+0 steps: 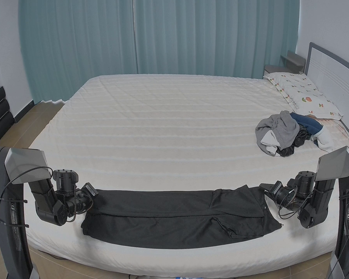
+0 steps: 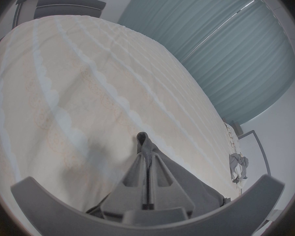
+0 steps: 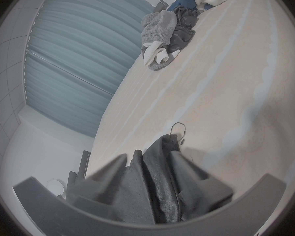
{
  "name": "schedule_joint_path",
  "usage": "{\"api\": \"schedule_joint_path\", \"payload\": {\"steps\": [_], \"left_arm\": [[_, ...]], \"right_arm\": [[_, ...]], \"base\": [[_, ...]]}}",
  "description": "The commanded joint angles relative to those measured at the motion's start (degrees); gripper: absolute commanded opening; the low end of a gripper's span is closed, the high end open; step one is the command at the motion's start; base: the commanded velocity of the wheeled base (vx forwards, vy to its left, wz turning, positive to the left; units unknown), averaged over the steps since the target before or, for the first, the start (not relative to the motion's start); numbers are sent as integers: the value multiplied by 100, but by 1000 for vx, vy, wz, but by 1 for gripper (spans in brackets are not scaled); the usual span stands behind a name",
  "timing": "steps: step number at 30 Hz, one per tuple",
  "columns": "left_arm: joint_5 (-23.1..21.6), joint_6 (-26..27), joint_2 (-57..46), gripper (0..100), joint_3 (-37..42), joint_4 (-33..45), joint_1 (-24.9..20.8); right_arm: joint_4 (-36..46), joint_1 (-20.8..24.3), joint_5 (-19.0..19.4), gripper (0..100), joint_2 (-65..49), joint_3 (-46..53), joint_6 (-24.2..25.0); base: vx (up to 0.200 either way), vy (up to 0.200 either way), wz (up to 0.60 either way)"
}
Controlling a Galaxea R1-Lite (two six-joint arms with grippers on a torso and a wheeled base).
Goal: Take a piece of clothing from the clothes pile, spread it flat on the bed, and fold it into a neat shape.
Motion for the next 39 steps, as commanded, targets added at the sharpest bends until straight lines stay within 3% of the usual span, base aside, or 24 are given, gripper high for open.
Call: {"api": "schedule_joint_path", "payload": {"steps": [1, 21, 22, 23, 24, 28, 33, 39], "left_arm": [[6, -38, 7, 0, -1, -59, 3], [6, -55, 42, 0, 87, -366, 64], [6, -55, 42, 0, 87, -366, 64], [6, -55, 42, 0, 87, -366, 64], [6, -64, 33, 100, 96, -357, 64], [-12, -99, -2, 100, 104, -357, 82], [-161, -266, -46, 100, 175, -366, 152], [-170, -266, -64, 100, 245, -384, 223]], "right_arm": [[-2, 11, 2, 0, 35, -14, -6], [-204, -25, -245, 0, 132, -84, -33], [-204, -25, -245, 100, 132, -84, -33], [-204, -25, -245, 100, 132, -84, -33], [-204, -16, -245, 100, 149, -84, -33], [-204, -60, -174, 100, 123, -84, 38], [-213, -279, 125, 100, -141, -40, 548], [-204, -499, 195, 100, -167, -58, 609]], "base": [[0, 0, 0], [0, 0, 0], [0, 0, 0], [0, 0, 0], [0, 0, 0], [0, 0, 0], [0, 0, 0], [0, 0, 0]]}}
